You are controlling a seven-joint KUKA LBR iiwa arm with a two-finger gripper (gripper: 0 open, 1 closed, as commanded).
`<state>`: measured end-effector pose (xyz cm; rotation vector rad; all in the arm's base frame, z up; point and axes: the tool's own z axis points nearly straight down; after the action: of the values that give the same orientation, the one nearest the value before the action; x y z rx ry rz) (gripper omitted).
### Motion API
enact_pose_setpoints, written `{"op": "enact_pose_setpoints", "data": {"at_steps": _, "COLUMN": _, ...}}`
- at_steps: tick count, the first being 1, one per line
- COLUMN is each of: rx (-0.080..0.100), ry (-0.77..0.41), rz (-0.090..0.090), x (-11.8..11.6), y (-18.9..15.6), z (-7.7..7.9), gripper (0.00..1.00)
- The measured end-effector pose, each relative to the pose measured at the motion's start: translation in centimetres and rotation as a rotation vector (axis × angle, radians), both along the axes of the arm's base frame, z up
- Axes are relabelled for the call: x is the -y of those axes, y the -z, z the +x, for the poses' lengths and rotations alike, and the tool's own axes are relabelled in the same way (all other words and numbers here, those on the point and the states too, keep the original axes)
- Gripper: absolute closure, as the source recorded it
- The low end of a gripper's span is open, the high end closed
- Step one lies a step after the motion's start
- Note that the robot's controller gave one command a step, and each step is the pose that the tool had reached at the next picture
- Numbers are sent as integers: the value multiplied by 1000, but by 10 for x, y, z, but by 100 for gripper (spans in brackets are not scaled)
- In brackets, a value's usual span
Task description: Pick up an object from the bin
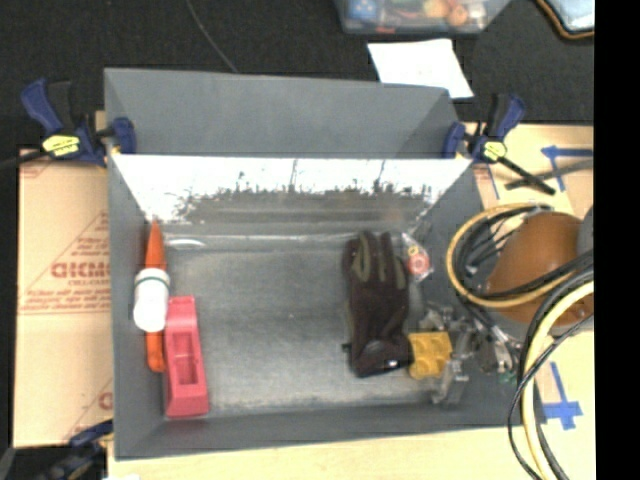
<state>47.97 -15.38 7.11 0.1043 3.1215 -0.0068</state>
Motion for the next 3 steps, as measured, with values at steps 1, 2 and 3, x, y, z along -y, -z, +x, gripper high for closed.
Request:
{"op": "enact_pose_setpoints", "data": {"at_steps": 1, "rx": 1, "ry": 23, "rz": 0, "x": -1, "y": 0, "z": 1, "gripper": 100}}
{"op": "enact_pose_setpoints", "data": {"at_steps": 2, "rx": 1, "ry": 22, "rz": 0, "x": -1, "y": -1, "z": 1, "gripper": 100}}
{"op": "enact_pose_setpoints", "data": {"at_steps": 3, "rx": -6, "ry": 21, "rz": 2, "x": -2, "y": -13, "z": -1, "gripper": 100}}
